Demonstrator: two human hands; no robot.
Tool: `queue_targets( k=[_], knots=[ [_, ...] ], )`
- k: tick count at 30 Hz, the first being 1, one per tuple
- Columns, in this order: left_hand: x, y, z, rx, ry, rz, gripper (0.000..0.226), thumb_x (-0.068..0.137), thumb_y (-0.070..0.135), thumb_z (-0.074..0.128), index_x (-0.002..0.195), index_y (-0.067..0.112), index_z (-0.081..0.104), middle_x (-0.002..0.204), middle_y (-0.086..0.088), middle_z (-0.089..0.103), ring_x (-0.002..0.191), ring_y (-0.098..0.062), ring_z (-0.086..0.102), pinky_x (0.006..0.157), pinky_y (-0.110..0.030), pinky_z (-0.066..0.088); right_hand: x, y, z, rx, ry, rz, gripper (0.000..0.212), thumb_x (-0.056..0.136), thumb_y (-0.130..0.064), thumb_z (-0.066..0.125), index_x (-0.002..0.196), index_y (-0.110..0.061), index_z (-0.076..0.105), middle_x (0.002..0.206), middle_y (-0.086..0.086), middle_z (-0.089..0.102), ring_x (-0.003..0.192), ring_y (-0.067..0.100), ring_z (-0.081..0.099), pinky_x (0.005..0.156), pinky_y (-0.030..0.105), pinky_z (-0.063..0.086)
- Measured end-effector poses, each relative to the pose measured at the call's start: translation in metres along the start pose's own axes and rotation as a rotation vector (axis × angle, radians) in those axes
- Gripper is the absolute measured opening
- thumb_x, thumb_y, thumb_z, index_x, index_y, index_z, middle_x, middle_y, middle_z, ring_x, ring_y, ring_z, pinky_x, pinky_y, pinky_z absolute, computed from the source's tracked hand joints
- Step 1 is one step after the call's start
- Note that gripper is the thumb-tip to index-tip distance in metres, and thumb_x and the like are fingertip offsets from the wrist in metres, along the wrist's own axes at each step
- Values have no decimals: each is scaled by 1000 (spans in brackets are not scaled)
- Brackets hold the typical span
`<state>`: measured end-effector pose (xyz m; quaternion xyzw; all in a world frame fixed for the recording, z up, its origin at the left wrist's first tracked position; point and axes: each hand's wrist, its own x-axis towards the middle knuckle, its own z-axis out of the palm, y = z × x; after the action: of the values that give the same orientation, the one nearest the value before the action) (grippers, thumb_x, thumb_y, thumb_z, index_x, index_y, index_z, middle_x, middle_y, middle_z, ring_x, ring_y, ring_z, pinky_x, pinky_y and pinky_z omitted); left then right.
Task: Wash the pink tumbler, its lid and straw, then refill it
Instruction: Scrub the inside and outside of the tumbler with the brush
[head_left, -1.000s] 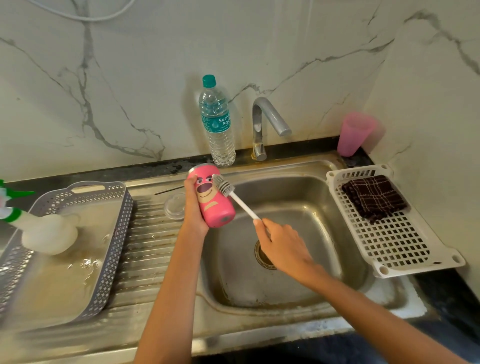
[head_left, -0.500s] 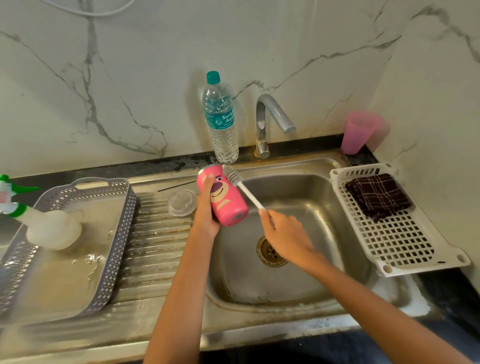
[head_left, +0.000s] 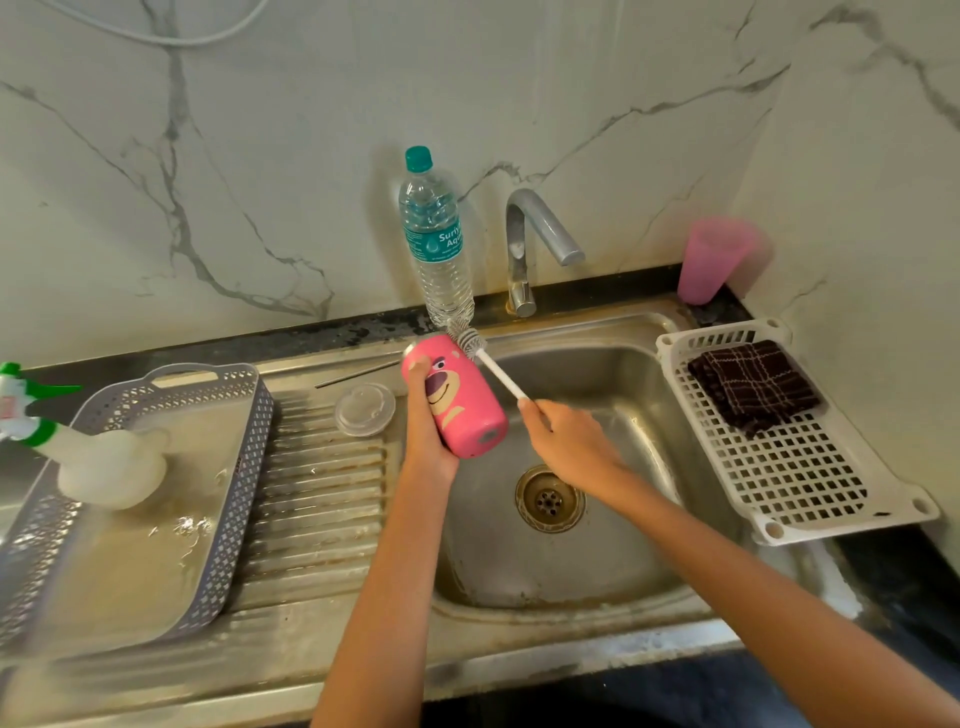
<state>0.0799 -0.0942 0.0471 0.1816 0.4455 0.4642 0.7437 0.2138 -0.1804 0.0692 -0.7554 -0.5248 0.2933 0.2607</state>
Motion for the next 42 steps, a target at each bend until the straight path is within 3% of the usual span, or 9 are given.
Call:
queue_targets(
  k=[8,12,15,18,24,30,34,38,42],
  knots=[
    [8,16,-9,-87,21,100,50,88,53,61,122,16,60,93,-5,73,79,-18,72,62,-32,59,-34,8,2,-39,-1,-35,48,100,-52,28,70,-19,44,63,4,55,72,32,57,67,42,47],
    [-3,2,-1,-59,-94,53,40,94,50,52,112,15,62,90,-7,75,79,-19,72,65,-31,60,-7,-13,-4,-14,41,-50,43,103,-46,28,73,-20,45,70,7,55,80,34,56,66,37,39],
    [4,10,-1,-108,-12,112,51,90,53,57,123,15,60,98,-8,72,83,-20,71,64,-32,58,-8,-8,3,-19,3,-72,44,102,-46,30,69,-21,43,66,2,50,78,35,57,67,39,41],
    [18,24,-11,-191,29,161,47,89,55,57,117,18,62,96,-6,70,84,-20,70,67,-33,58,-31,7,11,-44,-32,-41,46,101,-48,30,63,-23,38,64,4,54,76,35,59,70,43,48],
    [8,3,-11,-62,-73,9,53,86,56,60,120,15,61,100,-10,73,89,-25,71,70,-36,60,-9,-4,0,-69,24,11,47,102,-49,26,74,-19,49,73,7,60,78,31,58,71,42,49],
    [19,19,-11,-164,-39,126,49,89,56,55,118,16,60,87,-5,73,76,-18,72,62,-31,58,-25,3,3,-113,8,-45,46,102,-49,27,69,-21,43,64,3,55,73,32,58,68,43,49],
    [21,19,-19,-91,-51,64,50,87,56,59,120,17,59,92,-6,71,81,-20,70,66,-33,59,-33,12,5,-115,3,-9,45,101,-51,26,72,-22,44,66,2,56,75,33,59,71,44,50],
    [22,18,-21,-8,-54,27,71,79,63,66,129,15,55,112,-11,69,100,-26,69,83,-43,59,-25,2,7,-125,22,-21,46,101,-51,24,71,-21,42,73,8,62,78,34,58,75,45,50],
    [24,25,-21,63,-102,3,70,78,56,72,133,16,51,113,-12,70,97,-27,70,76,-40,58,-9,-14,5,-71,43,-33,45,101,-49,26,68,-22,40,76,10,61,80,34,57,71,42,47]
  ],
)
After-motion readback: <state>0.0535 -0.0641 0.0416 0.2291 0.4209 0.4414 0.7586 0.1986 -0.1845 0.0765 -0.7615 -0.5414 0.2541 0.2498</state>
